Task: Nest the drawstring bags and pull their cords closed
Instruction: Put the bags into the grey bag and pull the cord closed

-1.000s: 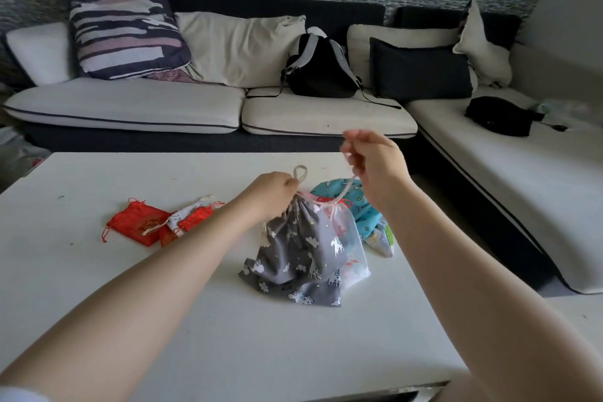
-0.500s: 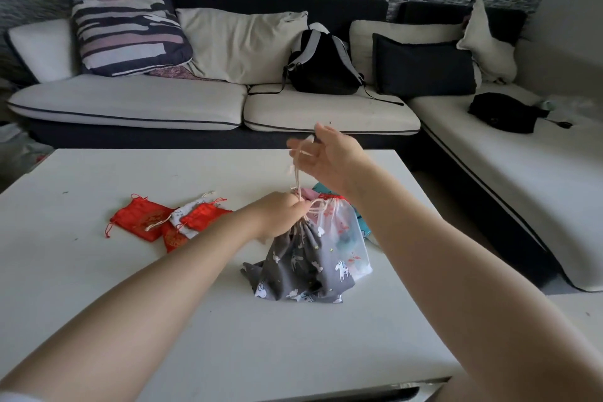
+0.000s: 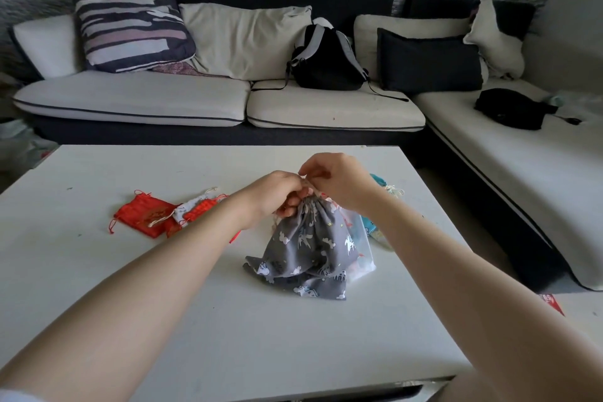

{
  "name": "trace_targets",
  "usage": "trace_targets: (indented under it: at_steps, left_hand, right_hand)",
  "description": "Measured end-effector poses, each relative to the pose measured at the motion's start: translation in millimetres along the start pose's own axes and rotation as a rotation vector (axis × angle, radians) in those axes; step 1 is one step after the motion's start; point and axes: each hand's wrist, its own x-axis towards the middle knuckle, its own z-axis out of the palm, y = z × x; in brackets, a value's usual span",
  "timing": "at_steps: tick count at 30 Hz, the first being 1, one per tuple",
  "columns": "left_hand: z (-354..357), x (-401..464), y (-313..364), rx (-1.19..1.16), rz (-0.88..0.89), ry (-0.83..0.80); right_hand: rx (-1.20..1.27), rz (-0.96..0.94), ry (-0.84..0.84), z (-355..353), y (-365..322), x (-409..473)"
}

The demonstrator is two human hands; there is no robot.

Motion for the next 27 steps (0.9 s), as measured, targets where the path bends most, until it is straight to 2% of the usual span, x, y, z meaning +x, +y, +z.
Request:
trace_targets:
  at_steps: [5,8,13,16,20,22,25,27]
  left_hand:
    - [1,-1,0,0.021,-0.013,0.035]
    - [-1,-2,1,0.111,0.009,0.043]
    - [6,-3,12,0.625,0.152,0.227]
    - [7,-5,16,0.729,0.243,0.317]
    - [5,-8,15,0.681,0.304,0.318]
    - [5,-9,16,0.608,0.312,0.314]
    - [7,-12,17,0.38,0.267,0.298]
    - [7,-14,15,0.207,0.219,0.289]
  right_hand:
    - [-0.172,-0.054,-0.051,-6,-5,-2]
    - [-0.359,-0.102,-0.112,-9,-8,-1]
    - [-0.547,-0.074,0.015,-6,-8,3]
    - [-0.593,-0.072,0.029,-4,-3,1]
    - [-0.415,-0.036,-0.062,-16,-4,-2]
    - [-0.313,-0.012,-0.013,-18,-2,-3]
    - [-0.168,-0.021,0.153,-18,1,-4]
    - [-0.099,-0.024,0.169,-21,1,-7]
